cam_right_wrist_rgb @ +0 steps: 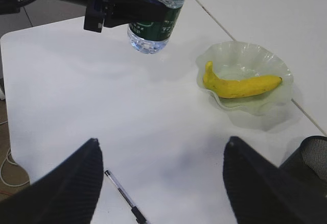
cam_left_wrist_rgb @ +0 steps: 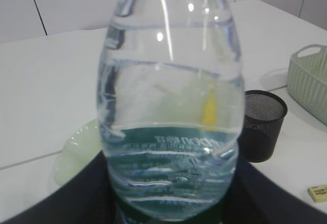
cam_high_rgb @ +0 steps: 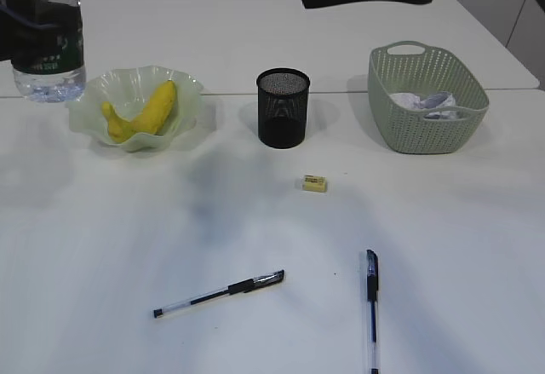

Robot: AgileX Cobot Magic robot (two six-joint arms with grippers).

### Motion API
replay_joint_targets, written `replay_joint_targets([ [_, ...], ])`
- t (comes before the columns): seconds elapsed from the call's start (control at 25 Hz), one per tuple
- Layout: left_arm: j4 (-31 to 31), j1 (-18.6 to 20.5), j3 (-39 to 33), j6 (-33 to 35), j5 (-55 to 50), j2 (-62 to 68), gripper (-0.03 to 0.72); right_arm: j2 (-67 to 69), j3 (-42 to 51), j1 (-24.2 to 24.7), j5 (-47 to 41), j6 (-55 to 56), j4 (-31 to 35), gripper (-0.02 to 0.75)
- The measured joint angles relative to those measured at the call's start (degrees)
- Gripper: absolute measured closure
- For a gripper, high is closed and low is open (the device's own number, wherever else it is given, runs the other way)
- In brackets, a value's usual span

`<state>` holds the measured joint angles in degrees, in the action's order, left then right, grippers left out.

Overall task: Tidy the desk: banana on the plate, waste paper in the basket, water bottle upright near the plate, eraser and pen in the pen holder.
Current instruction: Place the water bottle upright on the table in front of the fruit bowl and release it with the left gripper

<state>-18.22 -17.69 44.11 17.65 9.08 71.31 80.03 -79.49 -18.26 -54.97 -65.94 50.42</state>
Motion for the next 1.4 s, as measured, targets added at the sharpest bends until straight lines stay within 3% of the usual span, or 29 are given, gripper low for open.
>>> replay_joint_targets([
  [0.32,10.68,0.21,-4.32,-10.57,4.89,1.28,0.310,0.00,0.00,0.00,-1.15,1.18,-0.78,0.198],
  [1.08,11.28,2.01,-10.39,-13.52,20.59,7.21,0.310,0.00,0.00,0.00,-3.48,3.69,-3.23,0.199],
  [1.4,22.86,3.43,-10.39,-24.11,25.99,15.59,0.310,0.00,0.00,0.00,-4.72,5.07,-5.61,0.202],
])
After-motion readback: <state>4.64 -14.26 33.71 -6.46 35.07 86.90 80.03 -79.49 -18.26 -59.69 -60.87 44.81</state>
